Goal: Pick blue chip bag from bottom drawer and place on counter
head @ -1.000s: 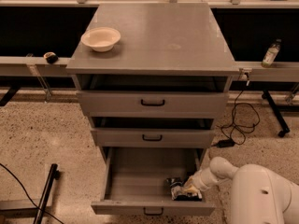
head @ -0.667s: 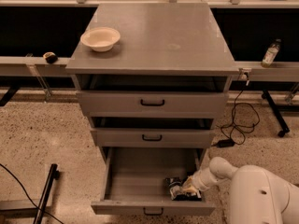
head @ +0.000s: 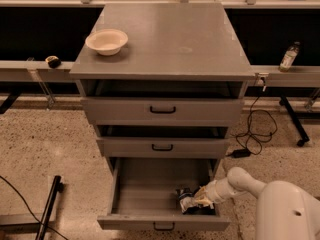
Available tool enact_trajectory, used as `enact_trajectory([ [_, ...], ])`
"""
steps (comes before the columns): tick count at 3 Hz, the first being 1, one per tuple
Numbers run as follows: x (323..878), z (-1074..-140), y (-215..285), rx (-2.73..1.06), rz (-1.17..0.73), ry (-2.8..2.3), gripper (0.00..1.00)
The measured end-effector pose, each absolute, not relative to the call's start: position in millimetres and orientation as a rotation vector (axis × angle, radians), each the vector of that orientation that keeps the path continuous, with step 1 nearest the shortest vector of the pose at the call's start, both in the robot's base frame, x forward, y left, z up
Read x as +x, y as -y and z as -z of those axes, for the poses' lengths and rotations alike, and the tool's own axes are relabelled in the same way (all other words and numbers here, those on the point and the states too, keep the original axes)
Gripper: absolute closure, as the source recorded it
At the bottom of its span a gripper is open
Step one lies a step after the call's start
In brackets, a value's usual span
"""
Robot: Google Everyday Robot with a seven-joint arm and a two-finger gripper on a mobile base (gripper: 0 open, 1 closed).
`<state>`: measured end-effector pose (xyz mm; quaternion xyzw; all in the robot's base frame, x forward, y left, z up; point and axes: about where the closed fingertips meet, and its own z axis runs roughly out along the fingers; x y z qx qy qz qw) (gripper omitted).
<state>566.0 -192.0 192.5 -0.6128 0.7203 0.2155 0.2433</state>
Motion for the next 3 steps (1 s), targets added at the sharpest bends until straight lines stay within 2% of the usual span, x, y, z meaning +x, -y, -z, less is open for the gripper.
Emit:
enact_trajectory([
  [3, 552, -379, 173, -1.722, -0.568, -1.365, 1.0],
])
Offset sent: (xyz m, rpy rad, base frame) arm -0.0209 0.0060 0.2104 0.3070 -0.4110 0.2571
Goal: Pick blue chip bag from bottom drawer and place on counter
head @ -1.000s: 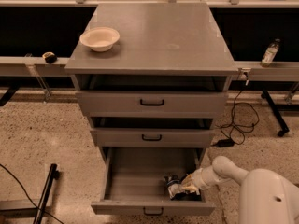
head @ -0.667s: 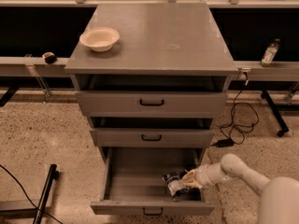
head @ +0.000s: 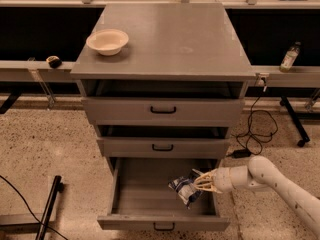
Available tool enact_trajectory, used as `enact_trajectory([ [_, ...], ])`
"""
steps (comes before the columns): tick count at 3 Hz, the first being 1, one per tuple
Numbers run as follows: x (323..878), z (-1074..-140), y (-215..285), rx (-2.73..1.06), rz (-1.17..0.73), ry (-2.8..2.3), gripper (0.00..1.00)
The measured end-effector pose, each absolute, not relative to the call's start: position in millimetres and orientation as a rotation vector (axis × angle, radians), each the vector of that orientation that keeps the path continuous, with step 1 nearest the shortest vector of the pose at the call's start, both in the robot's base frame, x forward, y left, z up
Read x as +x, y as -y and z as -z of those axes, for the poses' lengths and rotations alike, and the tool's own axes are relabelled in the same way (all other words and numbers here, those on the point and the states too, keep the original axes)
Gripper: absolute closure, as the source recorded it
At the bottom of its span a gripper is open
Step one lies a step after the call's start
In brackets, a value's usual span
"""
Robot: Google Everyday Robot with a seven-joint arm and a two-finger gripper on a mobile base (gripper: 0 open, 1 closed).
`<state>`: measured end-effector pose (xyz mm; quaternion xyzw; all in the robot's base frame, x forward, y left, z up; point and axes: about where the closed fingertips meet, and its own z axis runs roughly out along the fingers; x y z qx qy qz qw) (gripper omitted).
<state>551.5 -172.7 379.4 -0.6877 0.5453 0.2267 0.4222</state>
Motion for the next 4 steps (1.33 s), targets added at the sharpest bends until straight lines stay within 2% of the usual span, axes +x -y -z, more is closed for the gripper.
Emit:
enact_trajectory([
  [2, 563, -383, 174, -1.635, -0.581, -1.41, 1.0],
  [4, 582, -496, 154, -1.54, -0.519, -1.181, 1.0],
])
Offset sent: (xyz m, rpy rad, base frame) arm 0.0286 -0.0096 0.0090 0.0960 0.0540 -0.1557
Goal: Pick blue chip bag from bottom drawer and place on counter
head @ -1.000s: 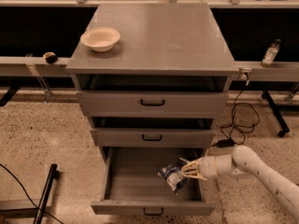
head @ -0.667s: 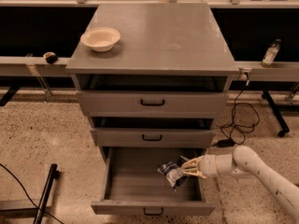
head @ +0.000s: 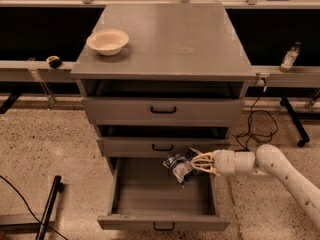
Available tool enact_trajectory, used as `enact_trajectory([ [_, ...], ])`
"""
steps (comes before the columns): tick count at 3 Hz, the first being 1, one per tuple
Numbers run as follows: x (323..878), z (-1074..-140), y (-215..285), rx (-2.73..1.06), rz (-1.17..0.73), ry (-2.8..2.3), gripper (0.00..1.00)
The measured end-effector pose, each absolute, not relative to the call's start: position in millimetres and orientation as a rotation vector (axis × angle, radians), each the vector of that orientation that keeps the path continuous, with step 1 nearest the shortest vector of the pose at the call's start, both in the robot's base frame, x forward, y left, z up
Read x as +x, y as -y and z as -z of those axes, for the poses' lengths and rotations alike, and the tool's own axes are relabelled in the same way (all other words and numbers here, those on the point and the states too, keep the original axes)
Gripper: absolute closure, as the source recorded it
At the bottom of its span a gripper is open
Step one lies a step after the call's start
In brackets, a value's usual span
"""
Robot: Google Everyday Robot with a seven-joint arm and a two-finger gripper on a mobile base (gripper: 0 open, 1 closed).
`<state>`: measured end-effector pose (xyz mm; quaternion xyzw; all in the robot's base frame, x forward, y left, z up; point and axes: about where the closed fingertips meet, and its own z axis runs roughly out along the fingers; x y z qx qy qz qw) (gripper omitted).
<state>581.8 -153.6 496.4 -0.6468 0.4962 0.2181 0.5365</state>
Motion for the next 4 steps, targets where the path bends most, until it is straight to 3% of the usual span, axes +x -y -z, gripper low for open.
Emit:
enact_trajectory([
  [2, 579, -611, 136, -1.588, -0.402, -0.939, 1.0],
  [4, 585, -637, 142, -1.589, -0.369, -0.899, 1.0],
])
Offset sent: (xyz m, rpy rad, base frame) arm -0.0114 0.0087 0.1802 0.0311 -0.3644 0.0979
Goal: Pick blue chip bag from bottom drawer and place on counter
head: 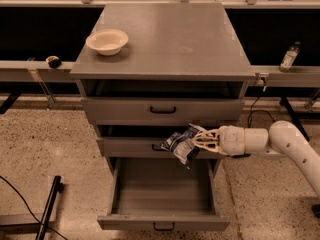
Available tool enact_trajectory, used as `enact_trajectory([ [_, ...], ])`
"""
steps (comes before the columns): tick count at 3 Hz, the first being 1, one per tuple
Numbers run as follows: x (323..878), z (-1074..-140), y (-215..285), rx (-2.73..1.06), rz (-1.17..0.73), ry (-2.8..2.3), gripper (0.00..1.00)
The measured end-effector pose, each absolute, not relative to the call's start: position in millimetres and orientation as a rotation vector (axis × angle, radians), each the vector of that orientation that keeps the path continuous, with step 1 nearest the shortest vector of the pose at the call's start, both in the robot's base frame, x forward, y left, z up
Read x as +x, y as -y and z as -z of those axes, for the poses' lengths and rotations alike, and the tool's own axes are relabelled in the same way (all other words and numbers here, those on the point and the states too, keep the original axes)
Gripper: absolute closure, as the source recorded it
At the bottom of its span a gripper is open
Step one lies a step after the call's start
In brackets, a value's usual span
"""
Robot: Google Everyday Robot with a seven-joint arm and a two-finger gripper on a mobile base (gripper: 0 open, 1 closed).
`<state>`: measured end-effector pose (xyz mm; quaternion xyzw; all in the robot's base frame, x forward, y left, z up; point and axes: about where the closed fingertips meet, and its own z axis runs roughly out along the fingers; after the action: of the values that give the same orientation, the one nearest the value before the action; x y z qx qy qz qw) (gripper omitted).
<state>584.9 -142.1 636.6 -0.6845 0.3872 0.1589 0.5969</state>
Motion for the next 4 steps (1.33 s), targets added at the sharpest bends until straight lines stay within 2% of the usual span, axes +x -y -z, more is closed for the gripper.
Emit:
enact_trajectory([
  [2, 560, -769, 157, -1.549, -0.277, -0.66, 1.0],
  [4, 584, -868, 153, -1.587, -0.175, -0.571, 1.0],
])
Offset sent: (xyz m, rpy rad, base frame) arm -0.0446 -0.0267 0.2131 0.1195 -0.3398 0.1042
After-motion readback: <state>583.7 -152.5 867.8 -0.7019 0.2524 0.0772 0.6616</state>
